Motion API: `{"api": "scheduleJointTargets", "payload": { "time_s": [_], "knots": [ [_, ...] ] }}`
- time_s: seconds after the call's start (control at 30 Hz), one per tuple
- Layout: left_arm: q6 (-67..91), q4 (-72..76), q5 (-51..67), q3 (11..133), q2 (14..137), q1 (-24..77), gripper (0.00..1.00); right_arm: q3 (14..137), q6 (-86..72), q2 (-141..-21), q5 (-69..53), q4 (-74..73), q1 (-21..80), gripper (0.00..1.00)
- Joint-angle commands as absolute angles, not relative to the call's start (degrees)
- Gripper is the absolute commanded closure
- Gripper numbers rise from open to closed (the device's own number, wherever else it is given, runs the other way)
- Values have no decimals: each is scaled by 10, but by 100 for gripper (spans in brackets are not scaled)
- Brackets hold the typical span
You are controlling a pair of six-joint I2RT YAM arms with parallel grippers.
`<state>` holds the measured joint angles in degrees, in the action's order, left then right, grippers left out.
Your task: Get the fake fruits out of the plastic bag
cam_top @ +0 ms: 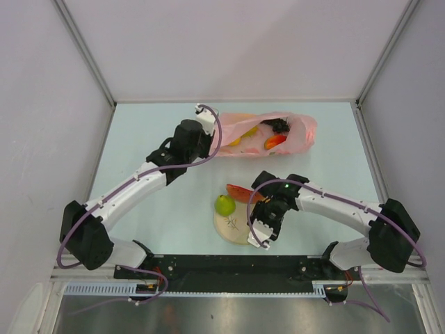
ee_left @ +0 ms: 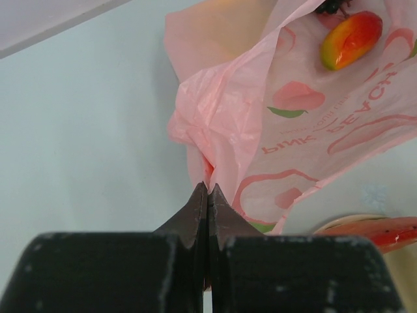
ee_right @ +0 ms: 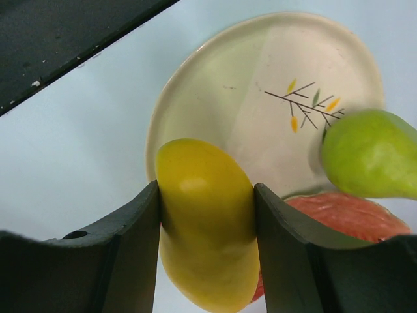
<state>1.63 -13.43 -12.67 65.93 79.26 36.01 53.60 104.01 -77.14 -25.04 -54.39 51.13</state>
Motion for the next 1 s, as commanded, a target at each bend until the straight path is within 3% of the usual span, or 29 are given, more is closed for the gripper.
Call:
{"api": "scheduleJointTargets", "payload": {
  "time_s": [0.0, 0.3, 0.33, 0.4, 0.8, 0.9, 0.97],
  "knots": [
    [31, -120, -114, 642, 762, 349, 100, 534, 1074, -798, -246, -534, 505, 66],
    [31, -125, -107, 644, 767, 342, 100, 534, 1077, -831, -254, -514, 492, 49],
    [31, -125, -106, 646, 771, 342, 100, 535, 1077, -833, -256, -515, 491, 40],
    [33, -123, -105, 648, 773, 342, 100, 535, 1076, -831, -258, -521, 490, 37],
    [33, -130, -92, 657, 775, 342, 100, 552, 1074, -647, -283, -558, 426, 29],
    [26, -132, -86, 656, 767, 342, 100, 557, 993, -616, -304, -464, 382, 30],
    [16, -130, -70, 653, 764, 342, 100, 559, 828, -621, -282, -285, 368, 30]
  ]
}}
